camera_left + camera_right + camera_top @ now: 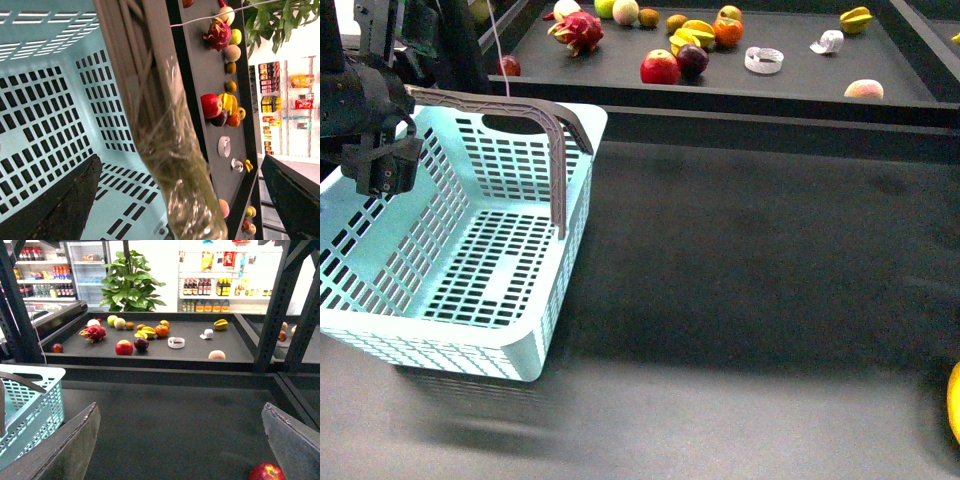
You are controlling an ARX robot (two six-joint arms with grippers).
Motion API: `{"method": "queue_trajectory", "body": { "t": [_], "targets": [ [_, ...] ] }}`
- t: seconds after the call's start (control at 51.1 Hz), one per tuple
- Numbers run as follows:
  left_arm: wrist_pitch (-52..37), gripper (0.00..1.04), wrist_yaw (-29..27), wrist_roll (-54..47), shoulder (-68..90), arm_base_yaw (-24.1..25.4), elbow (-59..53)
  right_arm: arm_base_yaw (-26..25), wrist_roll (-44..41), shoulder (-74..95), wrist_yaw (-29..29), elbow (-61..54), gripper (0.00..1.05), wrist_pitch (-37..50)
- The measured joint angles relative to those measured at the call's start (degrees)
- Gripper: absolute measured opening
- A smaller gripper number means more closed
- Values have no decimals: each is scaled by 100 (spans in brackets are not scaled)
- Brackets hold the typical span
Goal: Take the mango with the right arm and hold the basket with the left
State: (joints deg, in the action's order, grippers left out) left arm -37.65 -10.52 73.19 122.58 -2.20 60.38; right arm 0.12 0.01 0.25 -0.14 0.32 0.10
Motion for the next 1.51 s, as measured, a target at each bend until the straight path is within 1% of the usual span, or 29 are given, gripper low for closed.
{"method": "queue_trajectory", "body": {
  "t": [0.196,0.215,0.333,0.352,0.411,0.509,0.528,0.548,0.646,0.685,0.724,0.842,1.116,1.272,1.37,1.507],
  "targets": [
    [0,97,26,52,92,98,190,0,-2,0,0,0,96,0],
    [0,95,28,59,101,101,203,0,-2,-2,0,0,96,0],
    [-50,74,28,92,140,107,221,0,-2,0,0,0,96,0],
    [-52,72,31,94,142,107,221,0,-2,-2,0,0,96,0],
    [-55,62,68,96,142,105,221,0,-2,0,0,0,96,0],
    [-55,46,72,94,149,105,223,0,-2,-2,0,0,96,0],
    [-55,42,72,94,153,105,223,0,-2,0,0,0,96,0],
    [-55,40,72,94,155,105,223,0,-2,0,0,0,96,0],
    [-55,24,68,90,208,96,223,0,0,0,0,0,96,0],
    [-55,17,70,179,234,94,223,0,-2,0,0,0,96,0],
    [-55,13,72,420,234,94,223,0,-2,-2,0,0,96,0],
    [-59,10,177,514,234,79,223,0,0,0,0,0,96,0],
    [-72,9,81,442,-144,61,-149,0,-2,0,2,0,96,0],
    [66,9,-15,90,-662,66,-490,0,-2,0,0,0,96,0],
    [249,9,-122,-66,-1331,85,-772,0,-2,0,2,0,96,0],
    [437,9,-131,-151,-2092,50,-1102,0,0,-2,0,0,96,0]
  ]
}}
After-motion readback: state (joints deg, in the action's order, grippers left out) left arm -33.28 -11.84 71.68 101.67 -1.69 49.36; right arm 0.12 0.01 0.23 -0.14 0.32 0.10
